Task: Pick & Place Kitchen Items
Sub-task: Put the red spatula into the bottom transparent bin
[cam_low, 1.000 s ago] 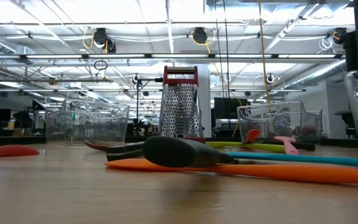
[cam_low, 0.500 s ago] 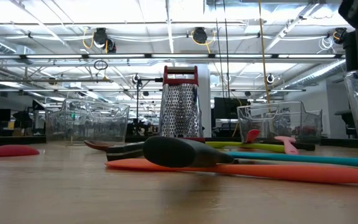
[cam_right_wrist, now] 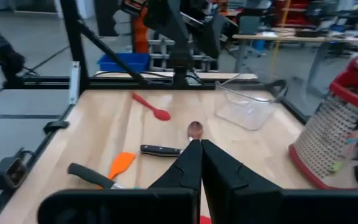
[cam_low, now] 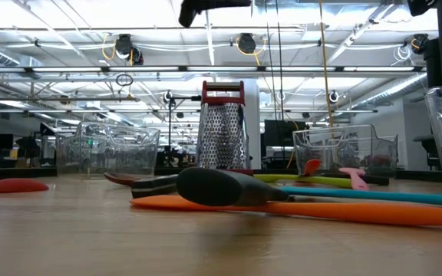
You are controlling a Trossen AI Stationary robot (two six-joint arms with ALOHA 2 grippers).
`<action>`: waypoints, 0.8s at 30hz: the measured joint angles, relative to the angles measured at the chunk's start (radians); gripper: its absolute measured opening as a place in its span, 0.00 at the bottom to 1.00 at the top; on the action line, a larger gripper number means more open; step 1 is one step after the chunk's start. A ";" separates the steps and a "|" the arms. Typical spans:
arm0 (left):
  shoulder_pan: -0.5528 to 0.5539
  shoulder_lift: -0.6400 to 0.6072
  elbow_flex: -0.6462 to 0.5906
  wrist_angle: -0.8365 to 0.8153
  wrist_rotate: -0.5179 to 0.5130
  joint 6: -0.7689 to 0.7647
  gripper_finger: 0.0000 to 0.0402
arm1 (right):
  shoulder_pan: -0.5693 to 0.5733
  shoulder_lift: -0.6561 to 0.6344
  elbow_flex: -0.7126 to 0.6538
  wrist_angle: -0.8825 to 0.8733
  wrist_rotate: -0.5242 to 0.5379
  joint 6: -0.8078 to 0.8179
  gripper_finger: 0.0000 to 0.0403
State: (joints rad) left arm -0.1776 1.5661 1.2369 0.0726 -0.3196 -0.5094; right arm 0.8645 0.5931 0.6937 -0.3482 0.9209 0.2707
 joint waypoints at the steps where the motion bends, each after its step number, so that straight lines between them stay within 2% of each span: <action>1: 0.006 0.012 0.004 0.014 0.004 -0.005 0.61 | -0.015 -0.016 0.000 -0.010 -0.022 -0.003 0.00; 6: 0.024 0.081 0.110 -0.056 0.005 -0.001 0.61 | -0.082 -0.104 0.000 -0.070 -0.089 -0.032 0.00; 13: 0.063 0.241 0.383 -0.314 0.019 0.002 0.61 | -0.133 -0.213 0.000 -0.103 -0.169 -0.140 0.00; 18: 0.091 0.338 0.527 -0.444 0.061 -0.077 0.61 | -0.133 -0.284 0.000 -0.163 -0.194 -0.169 0.00; 24: 0.122 0.428 0.621 -0.566 0.118 -0.188 0.61 | -0.133 -0.349 0.000 -0.210 -0.194 -0.170 0.00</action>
State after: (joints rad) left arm -0.0557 1.9940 1.8583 -0.4930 -0.2020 -0.6976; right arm 0.7316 0.2436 0.6941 -0.5578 0.7272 0.1004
